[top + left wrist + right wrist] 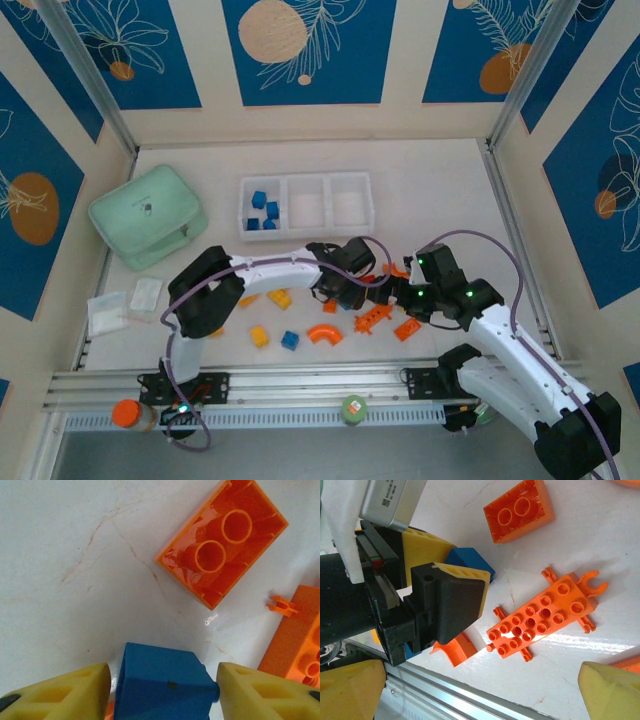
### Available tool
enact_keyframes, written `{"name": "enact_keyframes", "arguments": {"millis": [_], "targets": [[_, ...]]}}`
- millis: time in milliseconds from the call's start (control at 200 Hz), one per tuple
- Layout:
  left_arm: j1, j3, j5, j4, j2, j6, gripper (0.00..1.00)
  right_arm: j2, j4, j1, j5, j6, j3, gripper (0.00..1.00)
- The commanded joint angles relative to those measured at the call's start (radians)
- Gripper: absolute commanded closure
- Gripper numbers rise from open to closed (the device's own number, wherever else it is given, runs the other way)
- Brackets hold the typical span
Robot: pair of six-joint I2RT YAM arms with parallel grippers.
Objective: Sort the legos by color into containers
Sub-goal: Pick up the lego from the middle-left of the table.
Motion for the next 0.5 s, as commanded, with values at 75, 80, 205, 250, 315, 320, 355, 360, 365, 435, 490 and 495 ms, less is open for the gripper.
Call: {"name": "enact_keyframes", "arguments": {"millis": [75, 80, 205, 250, 315, 320, 355, 360, 365, 435, 490, 495], "targets": [[-0.007, 0.038, -0.039, -0.064, 0.024, 0.049, 0.49, -0.020, -0.002, -0.008, -0.044, -0.010, -0.010, 0.01], [-0.007, 0.040, -0.041, -0.067, 0.025, 0.050, 0.50, -0.020, -0.001, -0.008, -0.045, -0.010, -0.010, 0.01], [-0.005, 0.051, -0.054, -0.084, 0.009, 0.059, 0.56, -0.024, 0.011, -0.009, -0.049, -0.013, -0.009, 0.01], [-0.004, 0.045, -0.052, -0.074, 0.000, 0.055, 0.58, -0.024, 0.011, -0.011, -0.051, -0.015, -0.004, 0.01], [-0.002, 0.041, -0.045, -0.068, -0.010, 0.052, 0.59, -0.025, 0.011, -0.011, -0.052, -0.018, -0.001, 0.01], [-0.002, 0.041, -0.045, -0.069, -0.010, 0.052, 0.59, -0.025, 0.011, -0.011, -0.052, -0.018, -0.001, 0.01], [-0.001, 0.041, -0.045, -0.069, -0.017, 0.054, 0.59, -0.024, 0.013, -0.011, -0.055, -0.022, 0.002, 0.01], [0.000, 0.041, -0.045, -0.071, -0.018, 0.054, 0.59, -0.025, 0.012, -0.011, -0.055, -0.024, 0.002, 0.01], [0.000, 0.041, -0.045, -0.071, -0.019, 0.054, 0.59, -0.024, 0.013, -0.011, -0.056, -0.025, 0.002, 0.01], [0.007, 0.034, -0.052, -0.076, -0.043, 0.050, 0.60, -0.025, 0.011, -0.011, -0.067, -0.041, 0.010, 0.01], [0.015, 0.025, -0.054, -0.076, -0.072, 0.039, 0.61, -0.024, 0.008, -0.012, -0.077, -0.048, 0.019, 0.01], [0.016, 0.024, -0.054, -0.076, -0.075, 0.038, 0.62, -0.024, 0.008, -0.012, -0.077, -0.048, 0.019, 0.01]]}}
